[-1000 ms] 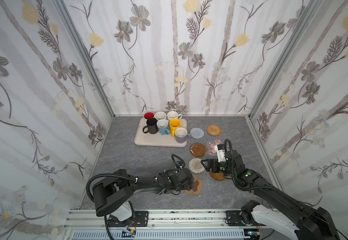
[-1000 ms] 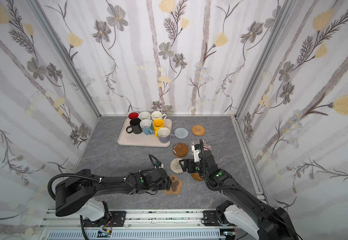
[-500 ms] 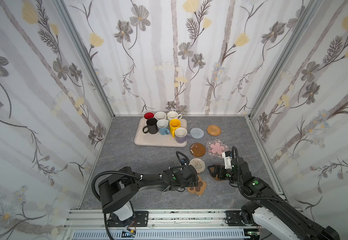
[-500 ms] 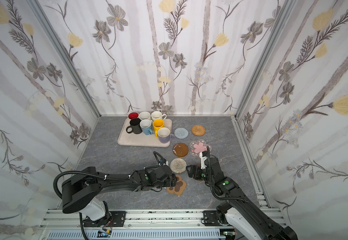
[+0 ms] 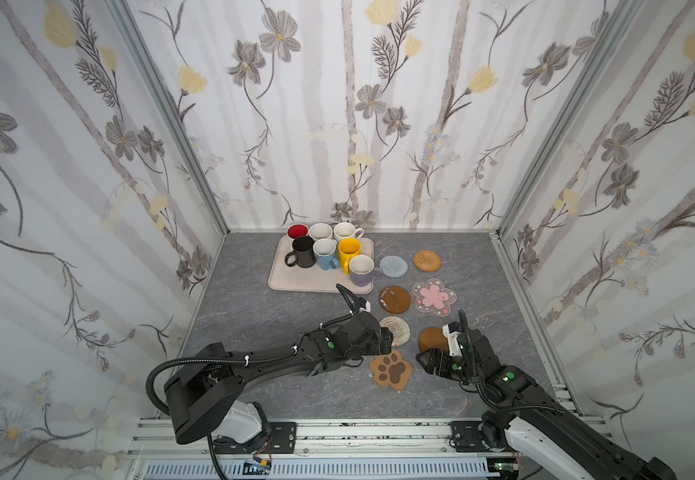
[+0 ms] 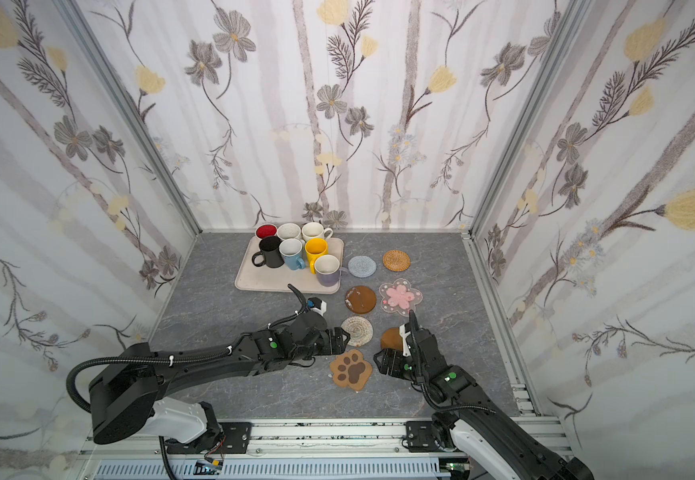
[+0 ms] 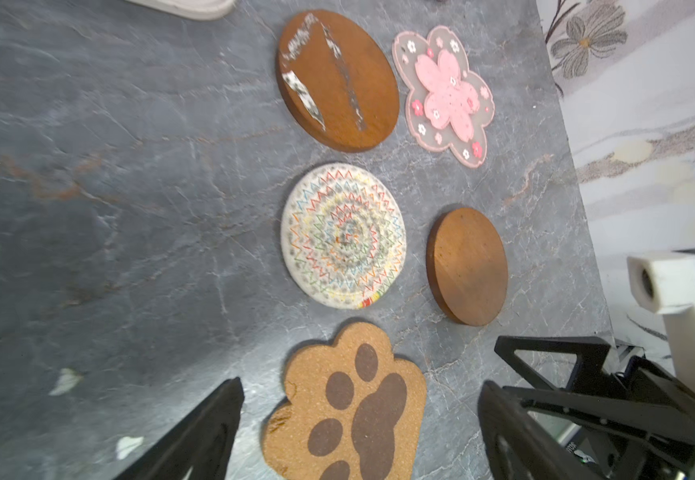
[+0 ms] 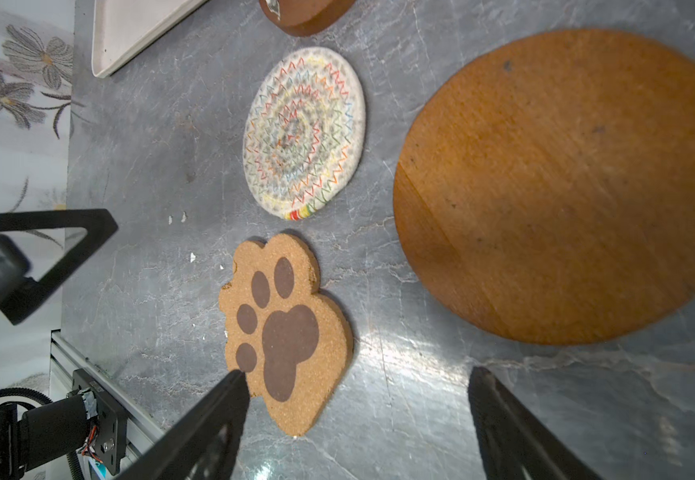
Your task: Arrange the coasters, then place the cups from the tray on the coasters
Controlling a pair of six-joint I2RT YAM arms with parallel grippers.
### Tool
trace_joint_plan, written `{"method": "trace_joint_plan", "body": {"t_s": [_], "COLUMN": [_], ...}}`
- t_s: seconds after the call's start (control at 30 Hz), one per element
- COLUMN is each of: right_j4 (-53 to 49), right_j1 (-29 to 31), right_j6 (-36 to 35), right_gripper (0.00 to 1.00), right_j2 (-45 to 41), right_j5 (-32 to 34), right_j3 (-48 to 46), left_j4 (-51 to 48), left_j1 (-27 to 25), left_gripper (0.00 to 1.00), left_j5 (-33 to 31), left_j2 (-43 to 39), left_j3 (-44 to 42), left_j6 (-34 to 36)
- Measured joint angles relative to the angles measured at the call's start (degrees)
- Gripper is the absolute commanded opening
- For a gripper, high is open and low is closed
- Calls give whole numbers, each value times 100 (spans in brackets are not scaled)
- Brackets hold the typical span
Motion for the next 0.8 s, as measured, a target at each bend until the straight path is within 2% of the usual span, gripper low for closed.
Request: {"method": "trace_joint_plan", "body": {"t_s": [0.1,0.43,0.8], "right_j4": [24,459,723], "right_j1": [26,31,-243], "right_j6": [140,343,334], "right_gripper": [84,86,86], "right_j2": [0,461,907], "right_j5": [-42,35,334], "right_j3": [-105,-262,-79], "left_j4": [-11,-46,-46], "left_j1": [103,407,662], "left_gripper": [100,100,100], "left_j5": [-20,-61,-35], "left_j2": [-299,-1117,-1521], "left_j3": [-216,-885,-1237], "left_j6": [131,275,275]}}
